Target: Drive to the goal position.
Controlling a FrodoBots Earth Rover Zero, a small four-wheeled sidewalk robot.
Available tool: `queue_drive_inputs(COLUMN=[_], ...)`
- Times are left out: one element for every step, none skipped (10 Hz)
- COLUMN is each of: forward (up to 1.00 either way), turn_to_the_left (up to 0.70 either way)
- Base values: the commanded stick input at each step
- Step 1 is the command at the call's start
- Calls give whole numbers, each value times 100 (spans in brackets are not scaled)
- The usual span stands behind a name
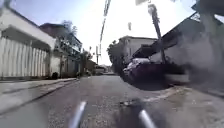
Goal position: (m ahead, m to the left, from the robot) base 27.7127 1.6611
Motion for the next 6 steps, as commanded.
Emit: queue_drive_inputs(forward=[85,85,85,85,85,85], turn_to_the_left=[0,0,0,0,0,0])
